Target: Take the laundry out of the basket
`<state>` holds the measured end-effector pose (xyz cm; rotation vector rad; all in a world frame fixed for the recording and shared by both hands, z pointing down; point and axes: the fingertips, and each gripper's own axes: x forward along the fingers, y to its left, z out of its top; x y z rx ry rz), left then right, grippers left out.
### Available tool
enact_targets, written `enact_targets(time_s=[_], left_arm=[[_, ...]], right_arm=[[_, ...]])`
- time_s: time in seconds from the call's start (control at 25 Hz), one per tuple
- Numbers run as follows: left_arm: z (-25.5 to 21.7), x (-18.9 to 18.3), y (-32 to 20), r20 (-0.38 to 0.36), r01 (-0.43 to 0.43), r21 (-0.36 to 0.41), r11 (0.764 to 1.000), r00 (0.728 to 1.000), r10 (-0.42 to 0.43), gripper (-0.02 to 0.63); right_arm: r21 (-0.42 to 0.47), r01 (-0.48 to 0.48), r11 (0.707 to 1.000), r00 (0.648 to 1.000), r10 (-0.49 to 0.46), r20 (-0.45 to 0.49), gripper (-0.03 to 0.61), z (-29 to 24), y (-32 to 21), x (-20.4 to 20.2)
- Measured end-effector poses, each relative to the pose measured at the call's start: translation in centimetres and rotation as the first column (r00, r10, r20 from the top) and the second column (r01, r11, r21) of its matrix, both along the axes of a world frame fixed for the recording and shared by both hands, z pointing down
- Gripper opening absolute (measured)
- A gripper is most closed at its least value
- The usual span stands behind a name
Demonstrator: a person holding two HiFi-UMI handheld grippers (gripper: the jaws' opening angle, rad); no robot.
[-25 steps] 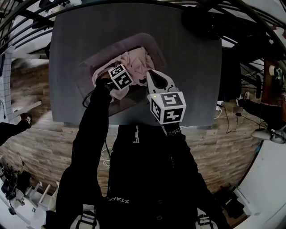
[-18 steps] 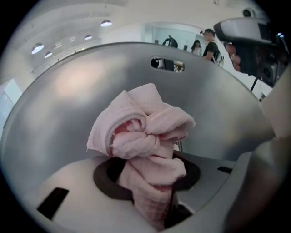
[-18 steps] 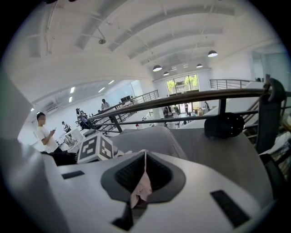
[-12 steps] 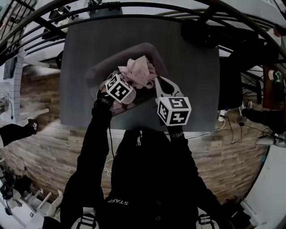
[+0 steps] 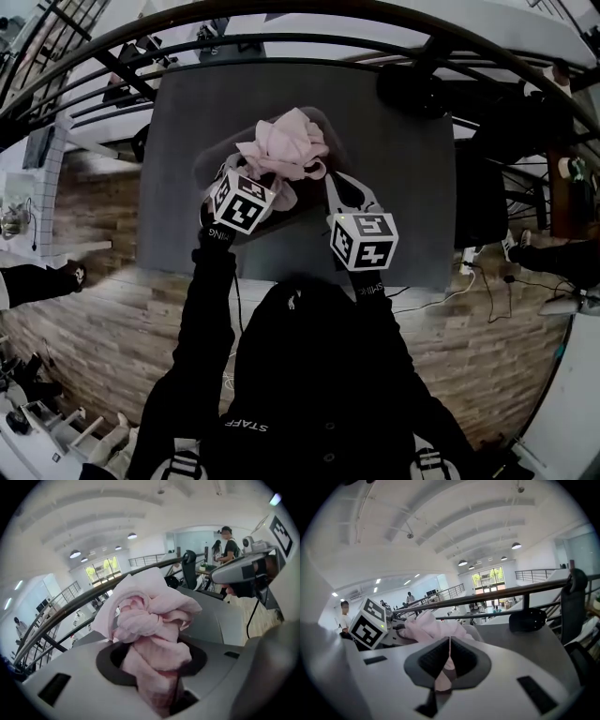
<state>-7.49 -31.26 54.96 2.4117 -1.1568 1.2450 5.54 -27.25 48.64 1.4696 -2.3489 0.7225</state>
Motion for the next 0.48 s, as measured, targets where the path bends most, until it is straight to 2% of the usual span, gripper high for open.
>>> enact_targets(time_s=[0.24, 0.48], left_arm=[[-5.7, -1.2, 1.2, -0.093, 0.095, 0.114, 0.989, 0.992, -0.085, 0.190], [-10.9, -1.9, 1.7, -0.172, 0.184, 0.227, 0.956, 0.974, -0.147, 0.190]], right_arm=[[0.066, 0.019, 0.998, 1.000, -0.019, 0.002, 0.017, -3.0, 0.7, -0.5], [0.135, 0.022, 0.991, 1.000, -0.023, -0.001, 0.017, -6.0, 0.9, -0.2]])
